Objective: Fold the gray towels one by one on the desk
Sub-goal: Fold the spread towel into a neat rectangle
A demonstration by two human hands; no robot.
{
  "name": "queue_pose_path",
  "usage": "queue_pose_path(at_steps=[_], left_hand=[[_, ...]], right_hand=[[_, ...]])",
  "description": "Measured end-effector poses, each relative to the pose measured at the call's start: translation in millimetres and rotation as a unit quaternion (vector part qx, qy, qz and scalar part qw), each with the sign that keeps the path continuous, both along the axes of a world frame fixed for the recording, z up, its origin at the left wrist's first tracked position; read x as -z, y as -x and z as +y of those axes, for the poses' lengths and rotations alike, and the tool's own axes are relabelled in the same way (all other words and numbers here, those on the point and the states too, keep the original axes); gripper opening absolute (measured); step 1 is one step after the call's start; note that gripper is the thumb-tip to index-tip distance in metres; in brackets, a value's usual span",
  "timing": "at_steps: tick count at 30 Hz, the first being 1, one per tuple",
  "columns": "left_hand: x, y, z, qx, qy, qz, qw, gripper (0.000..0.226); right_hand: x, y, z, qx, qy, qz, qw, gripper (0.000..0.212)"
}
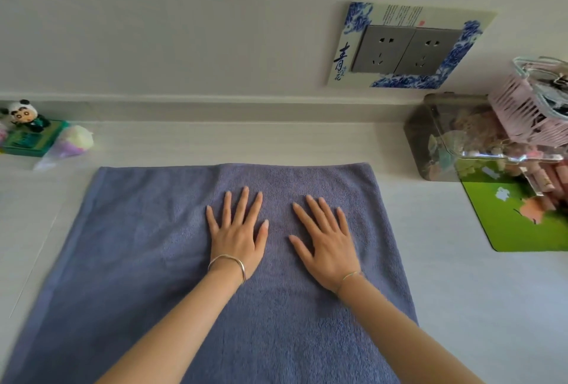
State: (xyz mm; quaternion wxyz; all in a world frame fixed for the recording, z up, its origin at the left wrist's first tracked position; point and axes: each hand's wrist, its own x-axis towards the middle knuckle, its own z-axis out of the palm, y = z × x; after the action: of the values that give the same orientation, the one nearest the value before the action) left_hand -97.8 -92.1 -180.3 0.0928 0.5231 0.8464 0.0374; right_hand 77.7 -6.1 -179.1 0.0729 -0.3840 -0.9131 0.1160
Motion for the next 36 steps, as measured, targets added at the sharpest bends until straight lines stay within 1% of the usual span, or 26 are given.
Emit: queue_pose_path(at_steps=[2, 4, 7, 9, 11, 14, 16, 17, 20, 23, 25, 27, 29, 32, 34, 36], left_hand=[[0, 0, 6, 0.000, 0.011, -0.008, 1.000, 0.068], [-2, 6, 19, 0.002, 0.020, 0.002, 1.000, 0.072], [-4, 13, 41, 0.004, 0.046, 0.005, 0.999, 0.063], [-3, 4, 35, 0.000, 0.052, -0.006, 0.999, 0.070], [-2, -14, 15, 0.015, 0.034, -0.004, 0.999, 0.076], [-2, -37, -22, 0.046, 0.002, -0.006, 0.999, 0.063], [2, -36, -41, 0.025, -0.002, -0.014, 1.000, 0.056], [4, -31, -50, 0.012, -0.005, -0.013, 1.000, 0.056], [7, -11, -73, -0.028, -0.001, 0.006, 1.000, 0.064], [7, 5, -107, -0.087, 0.020, -0.007, 0.996, 0.073], [5, 16, -126, -0.111, 0.017, -0.004, 0.994, 0.079], [0, 18, -132, -0.109, 0.029, -0.008, 0.994, 0.080], [-10, 6, -137, -0.049, 0.025, -0.023, 0.998, 0.074], [-18, -30, -143, 0.090, 0.032, -0.021, 0.995, 0.061], [-17, -46, -148, 0.118, 0.032, -0.025, 0.992, 0.059], [-12, -47, -157, 0.104, 0.024, -0.014, 0.994, 0.058]], right_hand=[[-2, -20, 18, 0.024, 0.003, -0.019, 1.000, 0.064], [-4, -30, 42, 0.045, 0.006, -0.044, 0.998, 0.067], [-8, -23, 64, 0.061, 0.019, -0.076, 0.995, 0.073], [-11, -14, 51, 0.079, 0.033, -0.067, 0.994, 0.074], [-14, -3, 18, 0.080, 0.044, -0.030, 0.995, 0.071], [-8, 9, -40, 0.061, 0.051, 0.001, 0.997, 0.058], [-1, -1, -58, 0.068, 0.038, -0.008, 0.997, 0.055], [0, -12, -62, 0.085, 0.035, -0.016, 0.996, 0.055], [3, -61, -60, 0.147, 0.025, -0.040, 0.988, 0.060], [-2, -107, -61, 0.220, 0.039, -0.052, 0.973, 0.068], [-7, -122, -63, 0.246, 0.053, -0.072, 0.965, 0.075], [-10, -121, -68, 0.256, 0.057, -0.067, 0.963, 0.080], [-16, -101, -91, 0.231, 0.038, -0.043, 0.971, 0.079], [-17, -52, -137, 0.145, 0.041, -0.013, 0.988, 0.064], [-11, -28, -162, 0.096, 0.041, -0.014, 0.994, 0.058], [-7, -26, -177, 0.082, 0.036, -0.032, 0.995, 0.057]])
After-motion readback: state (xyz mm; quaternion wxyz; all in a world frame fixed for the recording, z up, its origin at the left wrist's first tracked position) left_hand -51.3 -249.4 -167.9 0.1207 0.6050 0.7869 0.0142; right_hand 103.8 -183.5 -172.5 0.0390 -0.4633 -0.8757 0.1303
